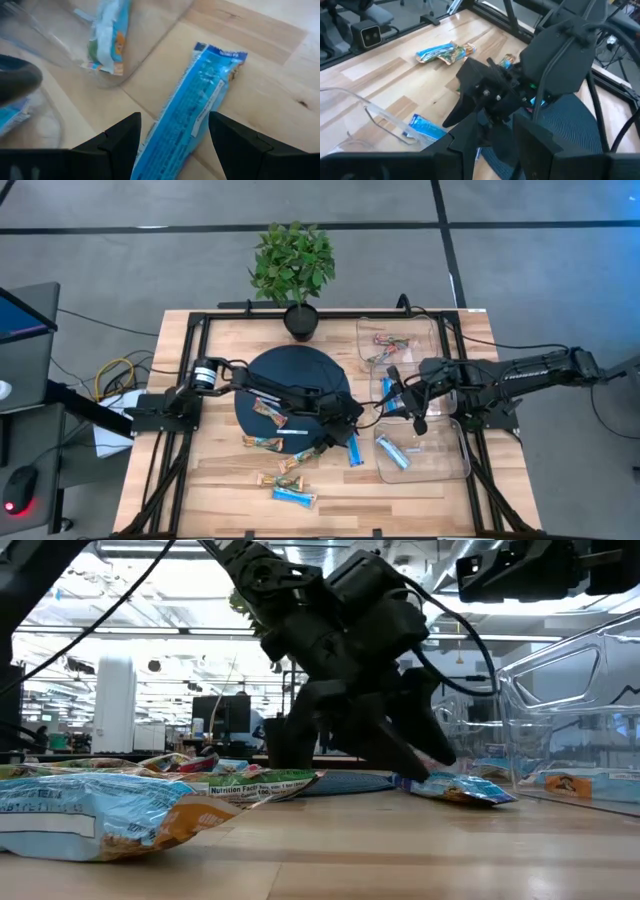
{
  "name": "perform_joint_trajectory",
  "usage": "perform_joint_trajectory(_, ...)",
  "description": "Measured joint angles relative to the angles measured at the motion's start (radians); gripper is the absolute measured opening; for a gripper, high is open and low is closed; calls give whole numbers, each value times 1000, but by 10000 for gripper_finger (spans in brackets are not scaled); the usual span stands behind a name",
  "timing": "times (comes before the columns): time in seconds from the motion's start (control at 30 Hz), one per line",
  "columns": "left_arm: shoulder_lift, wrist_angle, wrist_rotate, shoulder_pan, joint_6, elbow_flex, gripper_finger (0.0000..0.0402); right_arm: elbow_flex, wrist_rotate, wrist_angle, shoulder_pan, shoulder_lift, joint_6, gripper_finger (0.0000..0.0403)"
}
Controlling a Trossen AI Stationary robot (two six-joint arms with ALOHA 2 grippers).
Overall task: Pick and place Granola Bars by type
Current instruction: Put the blue granola bar into the middle transparent bin
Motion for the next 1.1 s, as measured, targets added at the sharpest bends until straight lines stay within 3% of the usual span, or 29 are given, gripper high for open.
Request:
perform_joint_trajectory(0.47, 17, -60, 34, 38, -60, 4, 229, 0, 0, 2, 0, 0, 0, 118)
perform_joint_trajectory(0.87, 14, -86, -20, 36, -110, 5, 228, -13, 0, 20, 0, 1, 0, 118)
perform_joint_trajectory(1.1, 14, -78, -39, 36, -112, 5, 190, -13, 3, 27, 0, 1, 0, 118)
